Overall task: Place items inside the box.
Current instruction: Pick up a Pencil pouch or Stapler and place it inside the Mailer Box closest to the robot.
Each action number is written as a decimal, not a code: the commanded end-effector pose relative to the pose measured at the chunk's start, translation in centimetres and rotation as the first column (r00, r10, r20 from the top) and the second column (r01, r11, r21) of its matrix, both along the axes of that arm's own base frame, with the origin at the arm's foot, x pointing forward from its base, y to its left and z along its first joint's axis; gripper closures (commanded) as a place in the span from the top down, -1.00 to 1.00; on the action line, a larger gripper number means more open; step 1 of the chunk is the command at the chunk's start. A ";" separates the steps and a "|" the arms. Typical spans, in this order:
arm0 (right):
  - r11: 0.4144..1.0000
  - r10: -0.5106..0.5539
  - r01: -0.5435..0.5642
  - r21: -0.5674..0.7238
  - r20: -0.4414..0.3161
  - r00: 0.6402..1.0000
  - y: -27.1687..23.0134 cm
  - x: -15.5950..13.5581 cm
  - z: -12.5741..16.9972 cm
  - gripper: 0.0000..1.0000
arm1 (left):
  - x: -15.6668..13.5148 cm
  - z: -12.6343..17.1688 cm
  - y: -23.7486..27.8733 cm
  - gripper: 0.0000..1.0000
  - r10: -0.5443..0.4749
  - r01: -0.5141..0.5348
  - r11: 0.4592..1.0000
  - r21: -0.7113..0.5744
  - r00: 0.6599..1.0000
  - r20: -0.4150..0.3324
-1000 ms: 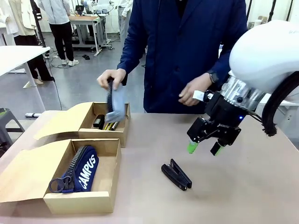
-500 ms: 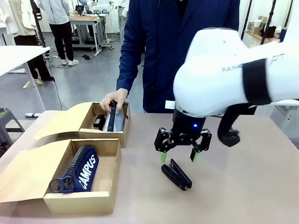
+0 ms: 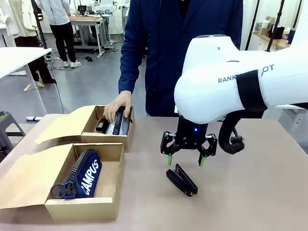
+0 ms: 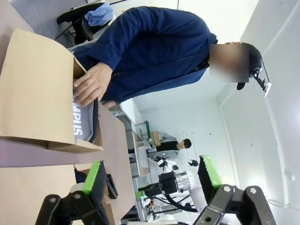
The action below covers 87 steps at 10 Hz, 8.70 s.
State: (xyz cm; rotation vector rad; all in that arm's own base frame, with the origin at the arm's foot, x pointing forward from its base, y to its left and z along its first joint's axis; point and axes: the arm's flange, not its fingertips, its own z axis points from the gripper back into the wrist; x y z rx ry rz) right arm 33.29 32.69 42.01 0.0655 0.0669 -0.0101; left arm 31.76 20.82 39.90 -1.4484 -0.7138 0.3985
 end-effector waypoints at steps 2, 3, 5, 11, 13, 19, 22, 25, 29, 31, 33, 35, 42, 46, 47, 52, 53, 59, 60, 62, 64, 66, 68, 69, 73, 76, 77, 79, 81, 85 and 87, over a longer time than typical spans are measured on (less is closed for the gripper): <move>1.000 -0.011 0.013 -0.027 0.057 0.998 0.4 0.3 -0.7 1.00 | -0.4 0.1 -0.1 1.00 -0.009 0.009 1.000 0.006 1.000 0.016; 0.999 -0.009 0.011 -0.034 0.061 0.998 0.3 0.5 -1.4 1.00 | -0.4 0.1 -0.1 1.00 -0.009 0.009 1.000 0.006 1.000 0.016; 0.928 0.364 -0.368 0.065 0.066 0.929 0.0 0.3 -1.9 1.00 | -0.4 0.1 -0.1 1.00 -0.009 0.009 1.000 0.006 1.000 0.016; 0.848 0.528 -0.529 -0.027 0.118 0.841 0.4 0.1 -2.8 1.00 | -0.4 0.1 -0.1 1.00 -0.009 0.009 1.000 0.006 1.000 0.016; 0.848 0.529 -0.523 -0.083 0.114 0.841 0.9 0.2 -3.9 1.00 | -0.4 0.1 -0.1 1.00 -0.009 0.009 1.000 0.006 1.000 0.016; 0.830 0.556 -0.556 -0.035 -0.001 0.831 1.7 1.7 -12.3 1.00 | -0.4 0.1 -0.1 1.00 -0.009 0.009 1.000 0.006 1.000 0.016; 0.833 0.552 -0.549 -0.064 0.033 0.833 1.9 1.5 -12.5 1.00 | -0.4 0.1 -0.1 1.00 -0.009 0.009 1.000 0.006 1.000 0.016; 0.838 0.544 -0.541 -0.067 0.031 0.839 1.8 1.5 -12.3 1.00 | -0.4 0.1 -0.1 1.00 -0.009 0.009 1.000 0.006 1.000 0.016; 0.856 0.510 -0.498 -0.137 0.069 0.857 1.9 1.2 -11.6 -1.00 | -0.4 0.1 -0.1 1.00 -0.009 0.009 1.000 0.006 1.000 0.016; 0.860 0.501 -0.487 -0.150 0.072 0.863 1.8 1.2 -11.6 -1.00 | -0.4 0.1 -0.1 1.00 -0.009 0.009 1.000 0.006 1.000 0.016; 0.860 0.502 -0.490 -0.146 0.067 0.862 1.8 1.2 -11.6 -0.90 | -0.4 0.1 -0.1 1.00 -0.009 0.009 1.000 0.006 1.000 0.016; 0.860 0.504 -0.492 -0.137 0.068 0.861 1.7 1.2 -11.5 -1.00 | -0.4 0.1 -0.1 1.00 -0.009 0.009 1.000 0.006 1.000 0.016; 0.971 0.074 -0.065 0.230 -0.029 0.997 -10.4 -4.2 0.8 -1.00 | -0.4 0.1 -0.1 1.00 -0.009 0.009 1.000 0.006 1.000 0.016; 0.930 -0.215 0.211 0.302 -0.022 0.976 -15.0 -10.2 3.7 -0.29 | -0.4 0.1 -0.1 1.00 -0.009 0.009 1.000 0.006 1.000 0.016; 0.871 -0.246 0.246 0.426 -0.055 0.968 -17.8 -9.6 2.5 -0.29 | -0.4 0.1 -0.1 1.00 -0.009 0.009 1.000 0.006 1.000 0.016; 0.871 -0.250 0.283 0.402 -0.134 0.959 -15.4 -4.9 7.1 -0.18 | -0.4 0.1 -0.1 1.00 -0.009 0.009 1.000 0.006 1.000 0.016; 0.861 -0.266 0.297 0.413 -0.134 0.955 -15.5 -4.9 7.2 -0.18 | -0.4 0.1 -0.1 1.00 -0.009 0.009 1.000 0.006 1.000 0.016; 0.905 -0.040 0.088 0.416 -0.121 0.992 -8.2 -2.7 7.5 -0.18 | -0.4 0.1 -0.1 1.00 -0.009 0.009 1.000 0.006 1.000 0.016; 0.898 -0.039 0.092 0.430 -0.132 0.991 -9.9 -2.6 7.3 -0.18 | -0.4 0.1 -0.1 1.00 -0.009 0.009 1.000 0.006 1.000 0.016; 0.822 -0.186 0.225 0.522 -0.127 0.974 -17.2 -3.4 6.5 -0.18 | -0.4 0.1 -0.1 1.00 -0.009 0.009 1.000 0.006 1.000 0.016; 0.772 -0.268 0.302 0.560 -0.145 0.953 -22.1 -4.6 4.2 -0.18 | -0.4 0.1 -0.1 1.00 -0.009 0.009 1.000 0.006 1.000 0.016; 0.760 -0.295 0.352 0.546 -0.193 0.936 -23.1 -4.6 3.2 -0.18 | -0.4 0.1 -0.1 1.00 -0.009 0.009 1.000 0.006 1.000 0.016; 0.779 -0.280 0.345 0.524 -0.201 0.939 -22.5 -3.9 3.4 -0.18 | -0.4 0.1 -0.1 1.00 -0.009 0.009 1.000 0.006 1.000 0.016; 0.805 -0.267 0.330 0.493 -0.196 0.944 -21.9 -3.6 3.9 -0.18 | -0.4 0.1 -0.1 1.00 -0.009 0.009 1.000 0.006 1.000 0.016; 0.841 -0.222 0.274 0.468 -0.164 0.961 -18.9 -2.9 4.1 -0.18 | -0.4 0.1 -0.1 1.00 -0.009 0.009 1.000 0.006 1.000 0.016; 0.874 -0.121 0.160 0.459 -0.112 0.986 -10.5 -1.9 7.0 -0.18 | -0.4 0.1 -0.1 1.00 -0.009 0.009 1.000 0.006 1.000 0.016; 0.881 -0.097 0.132 0.453 -0.101 0.990 -5.2 -0.8 7.7 -0.18 | -0.4 0.1 -0.1 1.00 -0.009 0.009 1.000 0.006 1.000 0.016; 0.872 -0.054 0.099 0.479 -0.107 0.993 5.4 0.3 7.8 -0.18 | -0.4 0.1 -0.1 1.00 -0.009 0.009 1.000 0.006 1.000 0.016; 0.893 -0.069 0.094 0.440 -0.071 0.995 13.7 0.0 5.7 -0.18 | -0.4 0.1 -0.1 1.00 -0.009 0.009 1.000 0.006 1.000 0.016; 0.892 -0.010 0.030 0.451 -0.046 0.999 21.2 0.8 0.7 -0.18 | -0.4 0.1 -0.1 1.00 -0.009 0.009 1.000 0.006 1.000 0.016; 0.891 0.020 0.000 0.453 -0.039 0.999 19.4 -0.2 -0.2 -0.18 | -0.4 0.1 -0.1 1.00 -0.009 0.009 1.000 0.006 1.000 0.016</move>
